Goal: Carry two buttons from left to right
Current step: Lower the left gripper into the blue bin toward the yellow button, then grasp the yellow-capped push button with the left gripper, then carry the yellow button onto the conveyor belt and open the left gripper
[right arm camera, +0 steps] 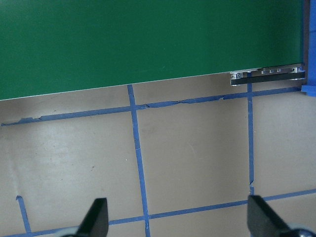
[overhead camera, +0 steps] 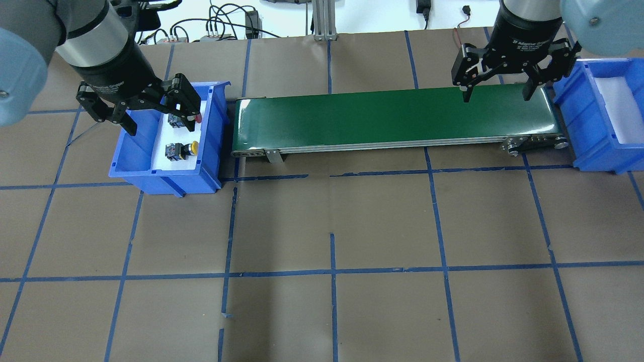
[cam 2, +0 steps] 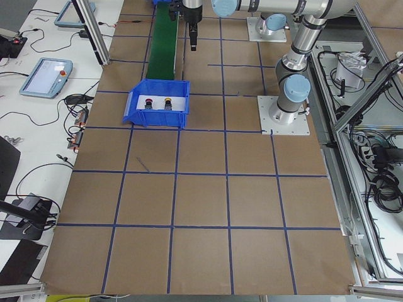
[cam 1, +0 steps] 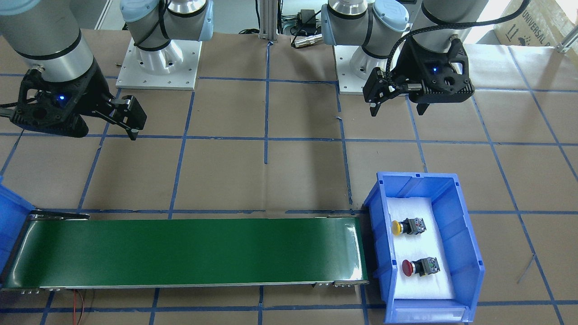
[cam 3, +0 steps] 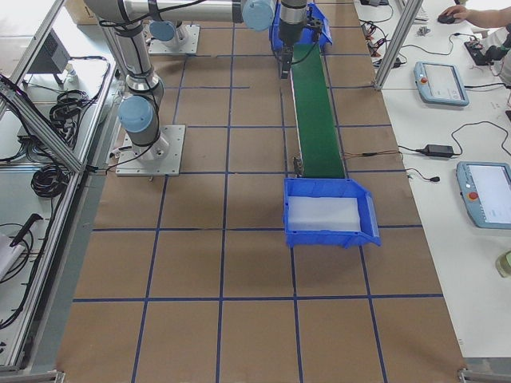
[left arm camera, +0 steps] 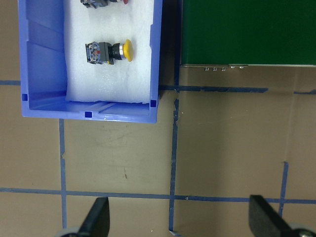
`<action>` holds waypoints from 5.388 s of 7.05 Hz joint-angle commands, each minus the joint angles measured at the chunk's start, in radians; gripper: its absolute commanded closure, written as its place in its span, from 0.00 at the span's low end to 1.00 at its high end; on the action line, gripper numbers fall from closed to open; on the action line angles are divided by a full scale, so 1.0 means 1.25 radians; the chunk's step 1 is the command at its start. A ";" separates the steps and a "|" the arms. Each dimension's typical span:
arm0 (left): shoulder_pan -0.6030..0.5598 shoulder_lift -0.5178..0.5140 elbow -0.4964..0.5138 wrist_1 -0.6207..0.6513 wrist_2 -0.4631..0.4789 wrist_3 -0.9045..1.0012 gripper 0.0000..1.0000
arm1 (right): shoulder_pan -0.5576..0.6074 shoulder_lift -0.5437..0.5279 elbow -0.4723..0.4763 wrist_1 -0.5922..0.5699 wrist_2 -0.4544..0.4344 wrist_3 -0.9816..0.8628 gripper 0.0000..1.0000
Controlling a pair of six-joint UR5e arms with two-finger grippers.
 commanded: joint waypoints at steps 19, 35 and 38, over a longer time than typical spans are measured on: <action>0.149 -0.398 -0.027 0.357 0.016 1.460 0.00 | 0.082 0.016 -0.022 0.012 0.034 0.059 0.00; 0.090 -0.328 0.137 0.174 -0.068 1.345 0.83 | 0.044 -0.030 -0.001 0.033 0.036 0.027 0.00; -0.033 -0.387 0.138 0.190 -0.076 1.193 0.81 | 0.043 -0.028 0.000 0.030 0.039 0.028 0.00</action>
